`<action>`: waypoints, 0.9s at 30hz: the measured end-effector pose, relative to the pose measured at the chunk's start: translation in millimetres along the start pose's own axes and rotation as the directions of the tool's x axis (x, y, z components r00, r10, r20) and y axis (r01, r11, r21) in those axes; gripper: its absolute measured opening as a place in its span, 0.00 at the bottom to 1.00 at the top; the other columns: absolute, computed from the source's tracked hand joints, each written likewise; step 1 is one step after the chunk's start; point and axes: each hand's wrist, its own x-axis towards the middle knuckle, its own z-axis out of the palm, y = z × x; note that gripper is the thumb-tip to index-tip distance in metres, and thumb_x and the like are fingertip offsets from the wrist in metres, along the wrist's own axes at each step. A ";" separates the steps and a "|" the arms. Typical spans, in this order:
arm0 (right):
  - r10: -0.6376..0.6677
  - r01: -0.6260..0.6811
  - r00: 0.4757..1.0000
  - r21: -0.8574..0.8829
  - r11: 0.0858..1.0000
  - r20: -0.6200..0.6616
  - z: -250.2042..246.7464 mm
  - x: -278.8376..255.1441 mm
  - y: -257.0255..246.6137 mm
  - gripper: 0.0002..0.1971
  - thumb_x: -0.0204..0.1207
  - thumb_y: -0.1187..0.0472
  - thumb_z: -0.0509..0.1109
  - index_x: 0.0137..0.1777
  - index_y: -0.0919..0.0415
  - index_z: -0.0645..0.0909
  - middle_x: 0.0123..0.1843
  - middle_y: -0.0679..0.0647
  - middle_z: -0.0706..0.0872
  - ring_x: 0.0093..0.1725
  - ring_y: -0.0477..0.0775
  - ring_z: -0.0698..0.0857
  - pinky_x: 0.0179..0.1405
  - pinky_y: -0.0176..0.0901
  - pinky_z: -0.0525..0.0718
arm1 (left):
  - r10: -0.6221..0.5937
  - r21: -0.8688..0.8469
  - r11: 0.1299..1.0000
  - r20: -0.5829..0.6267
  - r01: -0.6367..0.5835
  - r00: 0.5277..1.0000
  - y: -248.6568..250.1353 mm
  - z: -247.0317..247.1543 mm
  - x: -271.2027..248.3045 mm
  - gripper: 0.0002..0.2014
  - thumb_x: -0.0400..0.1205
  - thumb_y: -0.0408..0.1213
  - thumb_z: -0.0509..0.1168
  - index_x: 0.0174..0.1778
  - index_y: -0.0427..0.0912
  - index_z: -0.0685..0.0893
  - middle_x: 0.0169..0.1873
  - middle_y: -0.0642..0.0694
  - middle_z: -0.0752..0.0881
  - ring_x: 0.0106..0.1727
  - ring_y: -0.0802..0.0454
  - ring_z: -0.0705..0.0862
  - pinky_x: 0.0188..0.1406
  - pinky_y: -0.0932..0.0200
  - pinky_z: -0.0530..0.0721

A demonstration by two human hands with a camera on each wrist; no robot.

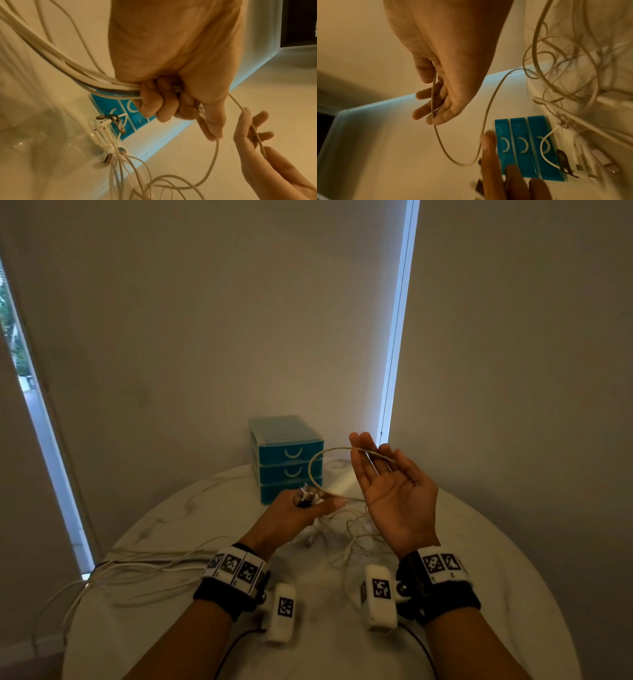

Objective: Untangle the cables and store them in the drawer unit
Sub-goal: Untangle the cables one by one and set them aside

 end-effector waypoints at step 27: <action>-0.073 0.056 0.997 -0.768 0.638 0.012 -25.2 14.1 3.3 0.16 0.95 0.64 0.57 0.71 0.59 0.85 0.67 0.62 0.93 0.49 0.53 0.91 0.41 0.42 0.81 | -0.092 -0.251 0.968 -0.248 0.028 0.964 -4.4 -27.5 5.2 0.16 0.83 0.53 0.77 0.53 0.43 0.96 0.24 0.53 0.73 0.23 0.57 0.67 0.21 0.63 0.66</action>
